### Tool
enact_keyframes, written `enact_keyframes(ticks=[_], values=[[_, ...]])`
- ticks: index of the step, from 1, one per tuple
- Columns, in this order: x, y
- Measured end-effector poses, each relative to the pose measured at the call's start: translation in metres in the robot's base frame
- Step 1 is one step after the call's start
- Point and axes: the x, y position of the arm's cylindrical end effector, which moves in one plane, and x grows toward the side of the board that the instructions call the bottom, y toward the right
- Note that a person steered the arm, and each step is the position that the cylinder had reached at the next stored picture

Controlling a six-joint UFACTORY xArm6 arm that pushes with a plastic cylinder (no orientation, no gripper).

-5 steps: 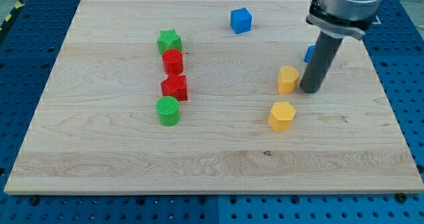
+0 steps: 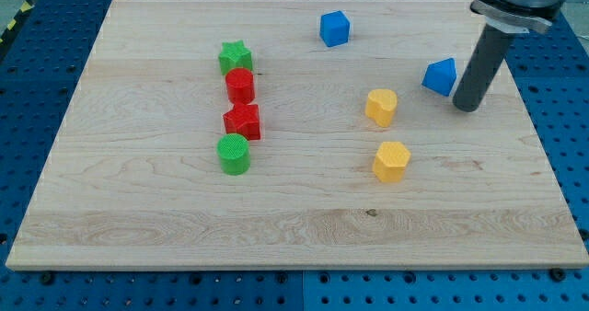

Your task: Slide the blue triangle closer to the yellow heart

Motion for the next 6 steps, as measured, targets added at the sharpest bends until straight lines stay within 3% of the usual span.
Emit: enact_keyframes(ticks=[2, 6], values=[[-0.036, 0.006], [-0.047, -0.025]])
